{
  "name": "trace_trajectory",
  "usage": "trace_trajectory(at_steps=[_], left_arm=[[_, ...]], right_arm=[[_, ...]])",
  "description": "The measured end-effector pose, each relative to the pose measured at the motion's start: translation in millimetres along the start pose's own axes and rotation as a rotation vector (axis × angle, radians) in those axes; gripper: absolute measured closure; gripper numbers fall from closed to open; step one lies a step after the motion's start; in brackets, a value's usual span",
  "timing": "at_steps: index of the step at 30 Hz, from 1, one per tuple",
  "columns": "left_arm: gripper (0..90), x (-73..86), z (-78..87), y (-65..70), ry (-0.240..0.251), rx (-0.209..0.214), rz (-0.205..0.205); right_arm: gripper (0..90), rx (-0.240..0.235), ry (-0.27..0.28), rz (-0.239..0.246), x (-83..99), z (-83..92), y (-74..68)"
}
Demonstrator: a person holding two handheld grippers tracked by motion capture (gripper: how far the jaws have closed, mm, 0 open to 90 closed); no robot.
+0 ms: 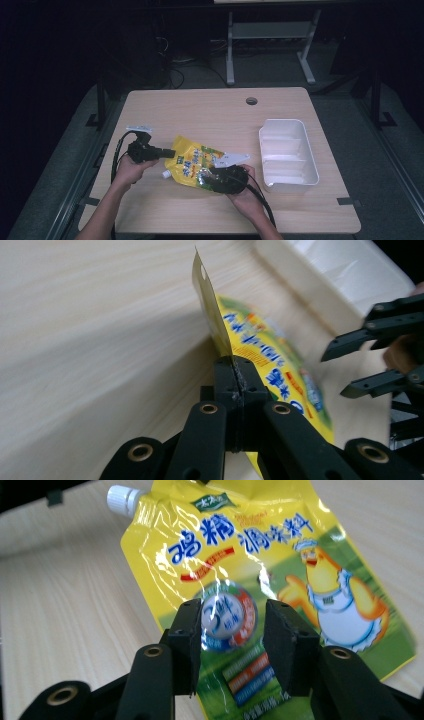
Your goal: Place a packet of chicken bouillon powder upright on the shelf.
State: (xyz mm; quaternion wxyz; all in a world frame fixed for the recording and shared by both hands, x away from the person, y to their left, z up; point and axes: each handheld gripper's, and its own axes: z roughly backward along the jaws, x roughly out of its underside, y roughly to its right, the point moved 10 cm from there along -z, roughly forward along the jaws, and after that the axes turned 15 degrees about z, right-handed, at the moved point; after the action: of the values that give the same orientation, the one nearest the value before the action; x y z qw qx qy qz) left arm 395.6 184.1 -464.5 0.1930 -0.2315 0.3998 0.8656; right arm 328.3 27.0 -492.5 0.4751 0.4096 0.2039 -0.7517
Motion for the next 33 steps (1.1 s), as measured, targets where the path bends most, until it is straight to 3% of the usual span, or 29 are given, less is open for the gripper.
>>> trace_trajectory(at_steps=[1,3,9,11,15,23,29,33], left_arm=[[90.0,0.0,0.0,0.0,0.000,0.000,0.000],[90.0,-4.5,3.9,14.4,0.000,0.015,-0.040],[90.0,-11.2,8.5,34.7,0.002,0.050,-0.079],[90.0,-16.1,12.1,49.0,0.001,0.092,-0.099],[90.0,-21.2,16.5,67.0,-0.006,0.121,-0.135],[90.0,-25.3,22.4,104.3,-0.070,0.160,-0.236],[90.0,-22.0,19.6,125.8,-0.108,0.196,-0.299],[90.0,-19.7,16.5,134.6,-0.123,0.222,-0.324]], right_arm=[[57.0,0.000,0.011,0.004,-2.6,3.2,0.5],[55.8,0.003,0.037,0.007,-8.1,10.7,2.4],[52.9,-0.001,0.080,-0.002,-16.1,23.4,7.4],[51.0,-0.003,0.102,-0.008,-18.6,29.5,11.5],[47.1,-0.013,0.118,-0.010,-21.7,35.7,15.3],[36.3,-0.012,0.215,0.001,-47.9,63.7,31.0],[32.3,-0.099,0.181,0.008,-56.1,57.2,38.5],[34.8,-0.216,0.174,0.016,-58.4,46.9,30.9]])
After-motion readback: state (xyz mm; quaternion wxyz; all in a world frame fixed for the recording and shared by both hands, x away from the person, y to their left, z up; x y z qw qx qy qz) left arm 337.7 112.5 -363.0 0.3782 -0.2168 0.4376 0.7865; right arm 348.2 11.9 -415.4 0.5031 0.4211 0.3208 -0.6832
